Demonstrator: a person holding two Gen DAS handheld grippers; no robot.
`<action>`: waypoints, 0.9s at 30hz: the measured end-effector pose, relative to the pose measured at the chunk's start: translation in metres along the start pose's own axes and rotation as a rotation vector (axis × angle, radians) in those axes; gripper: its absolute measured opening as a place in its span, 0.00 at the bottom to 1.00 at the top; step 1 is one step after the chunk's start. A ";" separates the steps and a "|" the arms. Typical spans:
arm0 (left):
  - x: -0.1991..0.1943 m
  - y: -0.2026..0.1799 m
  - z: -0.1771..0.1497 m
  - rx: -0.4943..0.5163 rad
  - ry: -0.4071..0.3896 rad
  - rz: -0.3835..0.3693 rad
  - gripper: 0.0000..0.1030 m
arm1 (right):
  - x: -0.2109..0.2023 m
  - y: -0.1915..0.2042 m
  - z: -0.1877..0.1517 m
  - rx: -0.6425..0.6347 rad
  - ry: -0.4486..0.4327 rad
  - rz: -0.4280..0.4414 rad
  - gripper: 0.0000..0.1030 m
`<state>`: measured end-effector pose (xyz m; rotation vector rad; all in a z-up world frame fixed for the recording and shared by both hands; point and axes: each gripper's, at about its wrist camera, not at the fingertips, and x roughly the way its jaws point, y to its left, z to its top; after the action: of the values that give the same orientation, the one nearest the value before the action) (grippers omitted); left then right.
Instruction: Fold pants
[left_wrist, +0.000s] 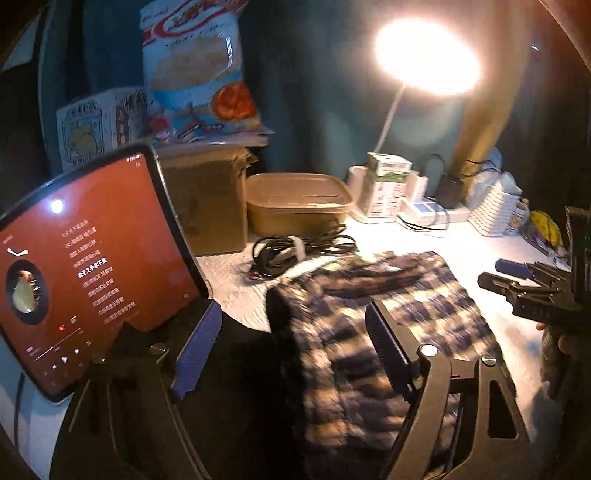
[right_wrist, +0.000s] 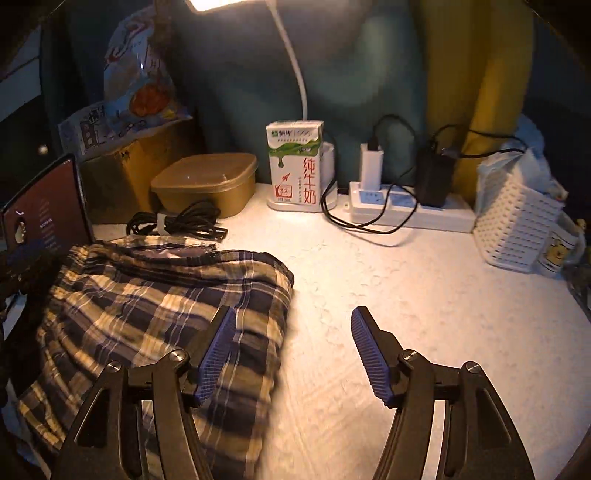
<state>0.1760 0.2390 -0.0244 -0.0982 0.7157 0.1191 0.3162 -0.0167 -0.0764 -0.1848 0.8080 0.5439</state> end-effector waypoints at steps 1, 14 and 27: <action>-0.005 -0.003 -0.001 0.005 -0.005 -0.004 0.78 | -0.006 0.000 -0.002 -0.001 -0.008 -0.002 0.65; -0.065 -0.052 -0.018 0.054 -0.091 -0.050 0.78 | -0.072 -0.007 -0.043 0.034 -0.089 -0.013 0.67; -0.109 -0.109 -0.049 0.067 -0.213 -0.110 0.78 | -0.148 -0.019 -0.085 0.032 -0.183 -0.074 0.80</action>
<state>0.0786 0.1164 0.0162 -0.0594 0.5003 -0.0002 0.1893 -0.1213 -0.0277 -0.1324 0.6293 0.4703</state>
